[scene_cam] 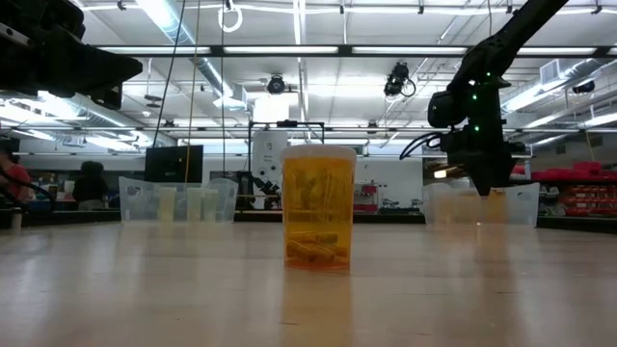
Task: Pick and place medicine bottles into bin by pill shape (circle, oval)
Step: Put the right orange capsule bottle into the right transparent bin
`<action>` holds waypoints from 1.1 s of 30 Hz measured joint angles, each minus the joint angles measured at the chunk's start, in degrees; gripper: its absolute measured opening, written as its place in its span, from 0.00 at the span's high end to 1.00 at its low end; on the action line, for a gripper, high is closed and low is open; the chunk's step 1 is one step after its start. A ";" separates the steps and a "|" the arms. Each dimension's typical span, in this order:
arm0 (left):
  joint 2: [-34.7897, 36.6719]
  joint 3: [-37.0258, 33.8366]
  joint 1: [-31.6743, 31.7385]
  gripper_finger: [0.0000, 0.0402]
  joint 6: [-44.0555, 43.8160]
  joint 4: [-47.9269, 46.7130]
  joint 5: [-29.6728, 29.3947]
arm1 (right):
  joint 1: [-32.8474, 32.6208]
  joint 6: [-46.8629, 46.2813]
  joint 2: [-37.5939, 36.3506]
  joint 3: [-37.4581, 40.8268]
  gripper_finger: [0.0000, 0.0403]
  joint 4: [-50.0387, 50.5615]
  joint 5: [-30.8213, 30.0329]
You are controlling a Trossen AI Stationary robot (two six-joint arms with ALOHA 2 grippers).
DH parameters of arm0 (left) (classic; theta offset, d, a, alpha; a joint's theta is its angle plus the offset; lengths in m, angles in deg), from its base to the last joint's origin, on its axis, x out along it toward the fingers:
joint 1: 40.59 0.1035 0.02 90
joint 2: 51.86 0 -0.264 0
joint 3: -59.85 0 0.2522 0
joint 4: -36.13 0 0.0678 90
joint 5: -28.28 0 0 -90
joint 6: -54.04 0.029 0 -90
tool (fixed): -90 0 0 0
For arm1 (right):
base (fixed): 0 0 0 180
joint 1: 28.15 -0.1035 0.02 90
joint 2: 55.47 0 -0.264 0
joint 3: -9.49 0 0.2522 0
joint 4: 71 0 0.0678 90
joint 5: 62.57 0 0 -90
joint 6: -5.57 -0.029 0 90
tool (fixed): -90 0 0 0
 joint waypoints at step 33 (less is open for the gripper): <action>0.00 0.01 0.00 0.94 0.00 0.01 0.00 | -0.03 -0.50 -0.02 -0.07 0.21 -2.01 -1.27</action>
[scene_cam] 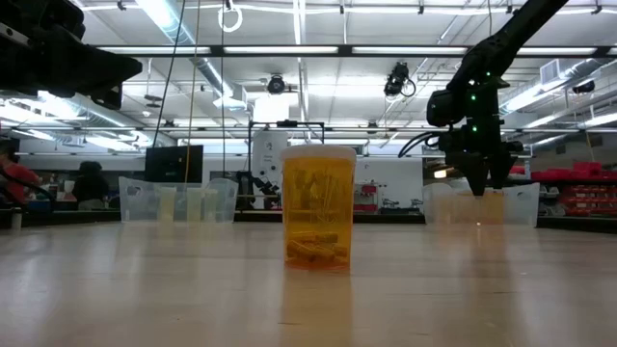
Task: Pick and place medicine bottles into bin by pill shape (circle, oval)
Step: Put the right orange capsule bottle into the right transparent bin, then put the orange capsule bottle into the right transparent bin
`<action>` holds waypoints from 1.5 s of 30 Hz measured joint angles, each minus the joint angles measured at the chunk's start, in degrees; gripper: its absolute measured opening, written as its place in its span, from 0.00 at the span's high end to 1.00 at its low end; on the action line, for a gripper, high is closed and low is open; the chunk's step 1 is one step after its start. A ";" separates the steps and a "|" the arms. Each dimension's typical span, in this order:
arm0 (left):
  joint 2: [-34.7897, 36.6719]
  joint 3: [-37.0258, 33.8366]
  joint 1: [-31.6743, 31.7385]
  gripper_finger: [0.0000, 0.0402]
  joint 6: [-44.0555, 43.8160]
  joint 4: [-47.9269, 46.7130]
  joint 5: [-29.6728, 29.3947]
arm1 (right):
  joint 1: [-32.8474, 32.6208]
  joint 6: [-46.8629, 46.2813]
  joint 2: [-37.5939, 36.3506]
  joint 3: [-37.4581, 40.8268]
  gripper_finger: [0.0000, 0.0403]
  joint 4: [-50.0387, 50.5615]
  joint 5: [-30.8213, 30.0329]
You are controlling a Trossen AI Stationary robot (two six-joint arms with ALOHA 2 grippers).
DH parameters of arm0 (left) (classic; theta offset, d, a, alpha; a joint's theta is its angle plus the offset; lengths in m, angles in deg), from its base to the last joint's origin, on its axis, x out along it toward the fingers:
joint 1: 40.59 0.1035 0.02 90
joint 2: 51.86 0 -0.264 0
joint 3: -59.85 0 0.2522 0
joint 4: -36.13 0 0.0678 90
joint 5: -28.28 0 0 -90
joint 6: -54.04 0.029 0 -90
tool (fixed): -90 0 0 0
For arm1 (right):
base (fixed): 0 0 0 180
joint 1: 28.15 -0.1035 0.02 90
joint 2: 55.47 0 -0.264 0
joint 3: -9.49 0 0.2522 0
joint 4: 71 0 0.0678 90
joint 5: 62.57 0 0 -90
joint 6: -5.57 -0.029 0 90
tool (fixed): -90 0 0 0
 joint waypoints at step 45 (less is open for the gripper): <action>0.00 0.00 0.01 0.93 0.01 -0.01 0.00 | -10.51 -4.91 -0.02 -3.82 0.22 6.25 -15.20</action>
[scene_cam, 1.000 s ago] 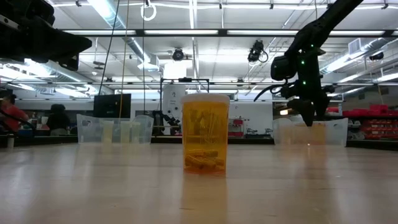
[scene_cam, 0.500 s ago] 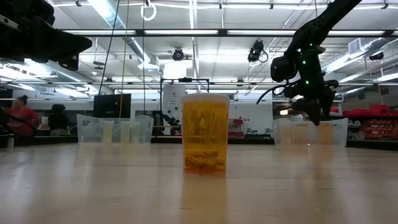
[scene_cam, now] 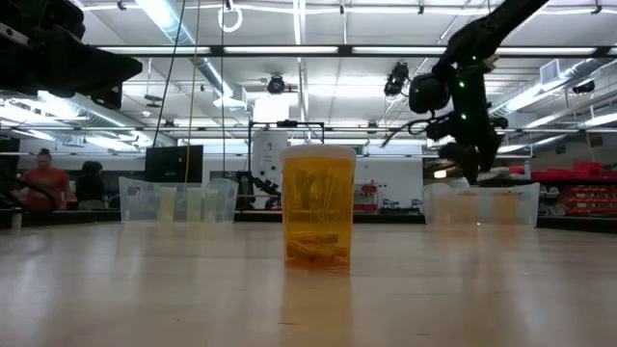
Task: Pick and place medicine bottles into bin by pill shape (circle, oval)
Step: Put the orange capsule bottle into the right transparent bin
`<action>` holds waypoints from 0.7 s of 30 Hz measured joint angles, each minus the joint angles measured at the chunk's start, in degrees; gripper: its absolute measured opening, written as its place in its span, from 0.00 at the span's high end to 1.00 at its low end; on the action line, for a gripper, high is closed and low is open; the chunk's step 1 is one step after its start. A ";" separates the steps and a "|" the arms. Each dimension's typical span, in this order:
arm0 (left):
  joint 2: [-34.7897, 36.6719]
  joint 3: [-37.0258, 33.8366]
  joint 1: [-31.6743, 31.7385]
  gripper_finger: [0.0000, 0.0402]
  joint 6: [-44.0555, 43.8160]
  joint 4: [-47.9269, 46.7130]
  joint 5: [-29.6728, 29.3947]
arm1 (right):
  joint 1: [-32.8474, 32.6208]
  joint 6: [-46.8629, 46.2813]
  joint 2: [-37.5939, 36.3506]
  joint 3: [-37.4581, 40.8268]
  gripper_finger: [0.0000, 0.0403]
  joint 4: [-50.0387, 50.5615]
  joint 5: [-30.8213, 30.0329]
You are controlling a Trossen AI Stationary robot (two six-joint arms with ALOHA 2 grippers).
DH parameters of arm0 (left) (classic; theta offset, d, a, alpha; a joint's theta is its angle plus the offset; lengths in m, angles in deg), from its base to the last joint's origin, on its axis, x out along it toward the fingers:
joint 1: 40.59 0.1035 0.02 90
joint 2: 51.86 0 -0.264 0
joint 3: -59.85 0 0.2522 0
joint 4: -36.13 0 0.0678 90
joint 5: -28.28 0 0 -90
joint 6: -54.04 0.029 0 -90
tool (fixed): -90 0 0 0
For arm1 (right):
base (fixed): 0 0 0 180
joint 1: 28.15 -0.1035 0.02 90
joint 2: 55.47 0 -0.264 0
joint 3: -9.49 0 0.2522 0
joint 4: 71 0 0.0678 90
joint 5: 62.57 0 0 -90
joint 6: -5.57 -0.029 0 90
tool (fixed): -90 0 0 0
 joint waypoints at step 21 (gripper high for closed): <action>0.00 0.01 0.00 0.93 -0.02 0.00 0.00 | -19.88 12.62 -0.02 -6.58 0.22 -18.58 26.30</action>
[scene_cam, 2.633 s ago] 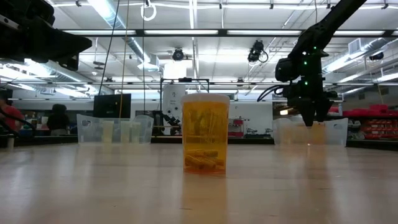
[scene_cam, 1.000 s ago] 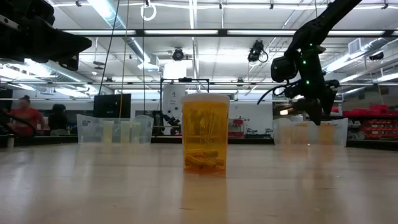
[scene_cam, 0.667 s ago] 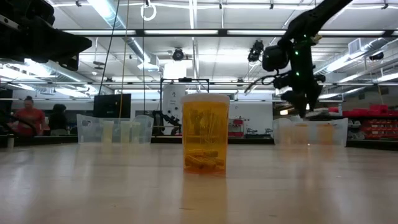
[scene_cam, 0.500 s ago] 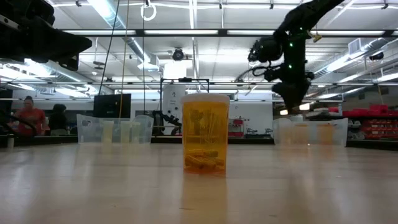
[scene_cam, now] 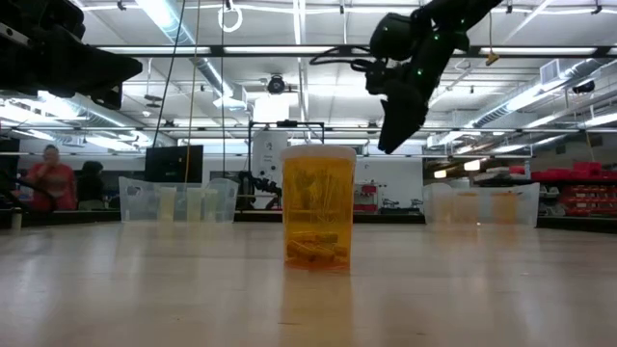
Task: Pick and place medicine bottles into bin by pill shape (circle, oval)
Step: Put the orange capsule bottle into the right transparent bin
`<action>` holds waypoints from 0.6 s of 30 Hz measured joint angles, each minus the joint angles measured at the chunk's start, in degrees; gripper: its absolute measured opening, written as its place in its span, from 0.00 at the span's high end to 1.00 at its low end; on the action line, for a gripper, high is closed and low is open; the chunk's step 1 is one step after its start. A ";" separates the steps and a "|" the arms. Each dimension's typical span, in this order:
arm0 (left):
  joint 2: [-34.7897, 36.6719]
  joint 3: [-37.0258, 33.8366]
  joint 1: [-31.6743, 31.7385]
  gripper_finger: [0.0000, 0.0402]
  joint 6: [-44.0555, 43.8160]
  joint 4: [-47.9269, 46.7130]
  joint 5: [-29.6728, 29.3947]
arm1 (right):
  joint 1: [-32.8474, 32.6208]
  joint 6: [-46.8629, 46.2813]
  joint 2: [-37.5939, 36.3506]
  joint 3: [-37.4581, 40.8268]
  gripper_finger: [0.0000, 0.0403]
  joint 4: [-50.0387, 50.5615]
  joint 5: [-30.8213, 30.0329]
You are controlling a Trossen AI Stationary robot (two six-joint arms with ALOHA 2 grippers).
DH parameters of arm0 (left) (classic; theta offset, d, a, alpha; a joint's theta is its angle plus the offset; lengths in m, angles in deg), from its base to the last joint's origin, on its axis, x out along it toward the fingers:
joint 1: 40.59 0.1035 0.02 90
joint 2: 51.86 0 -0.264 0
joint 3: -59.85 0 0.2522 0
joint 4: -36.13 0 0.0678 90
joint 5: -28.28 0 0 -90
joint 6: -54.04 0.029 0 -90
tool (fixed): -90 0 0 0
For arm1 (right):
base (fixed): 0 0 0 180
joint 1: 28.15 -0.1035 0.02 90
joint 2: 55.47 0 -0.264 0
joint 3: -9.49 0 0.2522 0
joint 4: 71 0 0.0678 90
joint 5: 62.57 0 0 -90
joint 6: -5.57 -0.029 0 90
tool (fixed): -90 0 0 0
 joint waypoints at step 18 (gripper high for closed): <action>0.00 -0.01 0.00 0.94 0.00 0.00 0.00 | -21.37 -8.19 0.02 0.22 0.24 -4.67 0.42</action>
